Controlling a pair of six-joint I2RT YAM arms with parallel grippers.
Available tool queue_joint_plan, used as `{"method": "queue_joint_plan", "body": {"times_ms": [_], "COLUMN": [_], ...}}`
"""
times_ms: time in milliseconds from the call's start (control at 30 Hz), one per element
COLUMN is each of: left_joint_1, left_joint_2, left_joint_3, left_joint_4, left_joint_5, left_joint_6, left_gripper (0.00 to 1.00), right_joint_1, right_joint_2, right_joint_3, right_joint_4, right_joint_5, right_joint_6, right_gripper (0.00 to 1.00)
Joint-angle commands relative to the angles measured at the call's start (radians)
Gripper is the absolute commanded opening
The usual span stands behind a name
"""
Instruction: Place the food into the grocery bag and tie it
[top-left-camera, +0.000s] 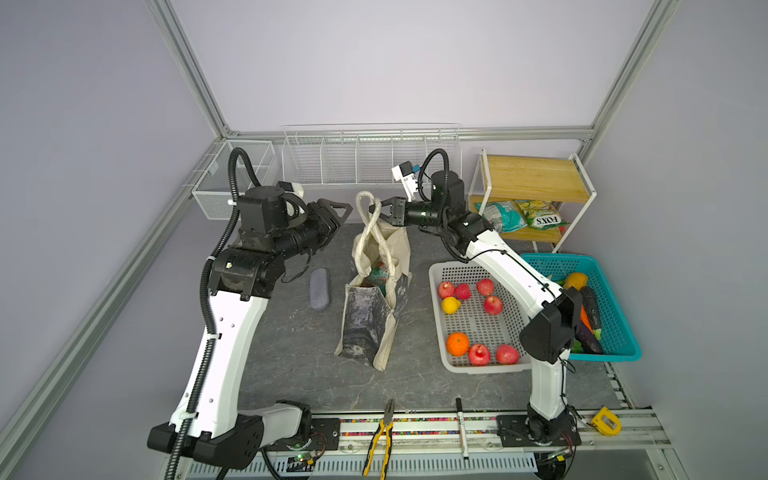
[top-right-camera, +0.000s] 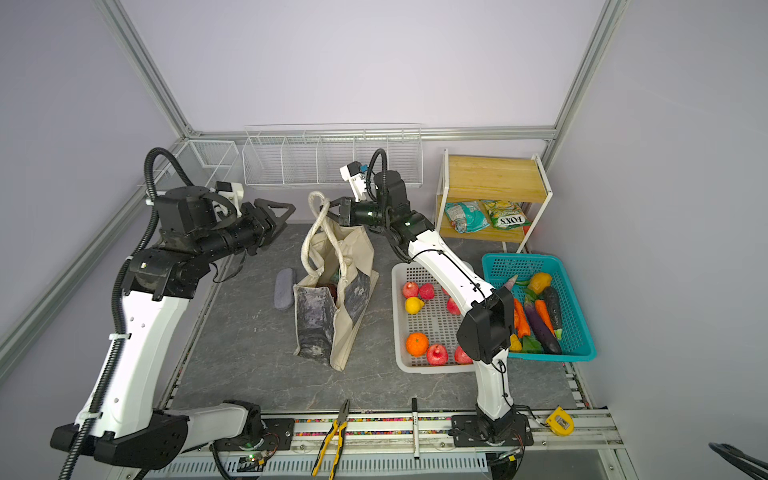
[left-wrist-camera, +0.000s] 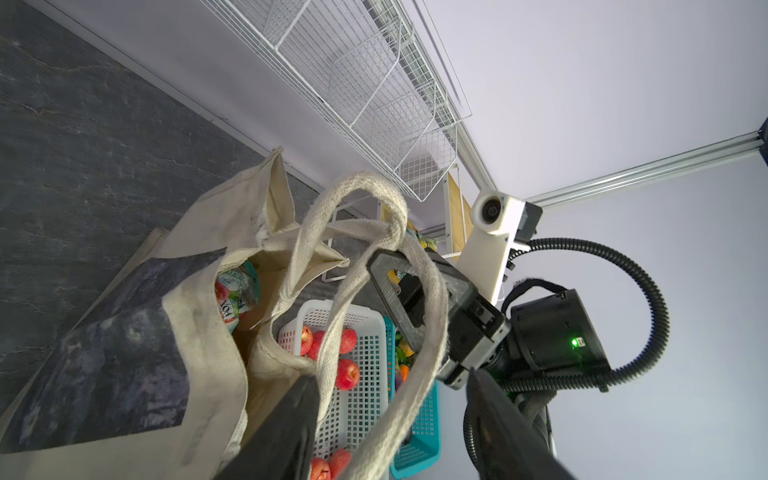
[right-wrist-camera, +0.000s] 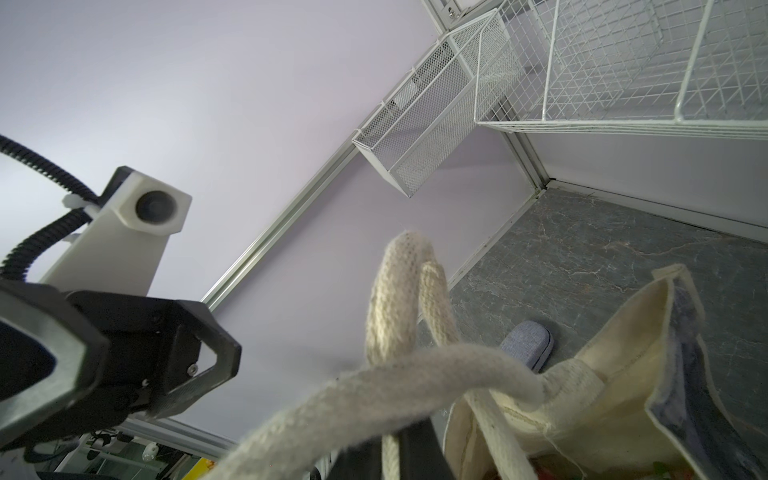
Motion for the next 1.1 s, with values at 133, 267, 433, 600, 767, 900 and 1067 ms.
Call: {"method": "queue_joint_plan", "body": {"times_ms": [133,267,433,600,767,900,1067], "left_joint_1": [0.000,-0.003,-0.007,-0.021,-0.049,-0.055,-0.064], "left_joint_2": [0.121,0.178,0.221,0.237,0.231,0.219,0.256], "left_joint_3": [0.038,0.077,0.114,0.131,0.082,0.052,0.064], "left_joint_4": [0.200,0.181,0.181,0.185,0.196,0.211,0.209], "left_joint_5": [0.082,0.075,0.089,0.113,0.130,0.122,0.109], "left_joint_6": [-0.110,-0.097,-0.096,-0.099,-0.124,-0.132,-0.132], "left_gripper": [0.57,0.57,0.57,0.57,0.56,0.57,0.47], "right_joint_1": [-0.001,0.002,0.008,0.012,0.014,0.014,0.016], "right_joint_2": [-0.093,-0.109,-0.124,-0.129,-0.133,-0.136,-0.145], "right_joint_3": [-0.026,-0.039,-0.048,-0.048,-0.050,-0.051,-0.054], "right_joint_4": [0.003,-0.019,-0.062,-0.093,-0.110,-0.114,-0.129], "right_joint_5": [-0.041,-0.040,-0.037,-0.032,-0.026,-0.024,-0.027], "right_joint_6": [-0.061,-0.075,-0.104,-0.129,-0.143,-0.148,-0.164], "right_gripper": [0.07,0.07,0.07,0.07,0.07,0.07,0.07]}}
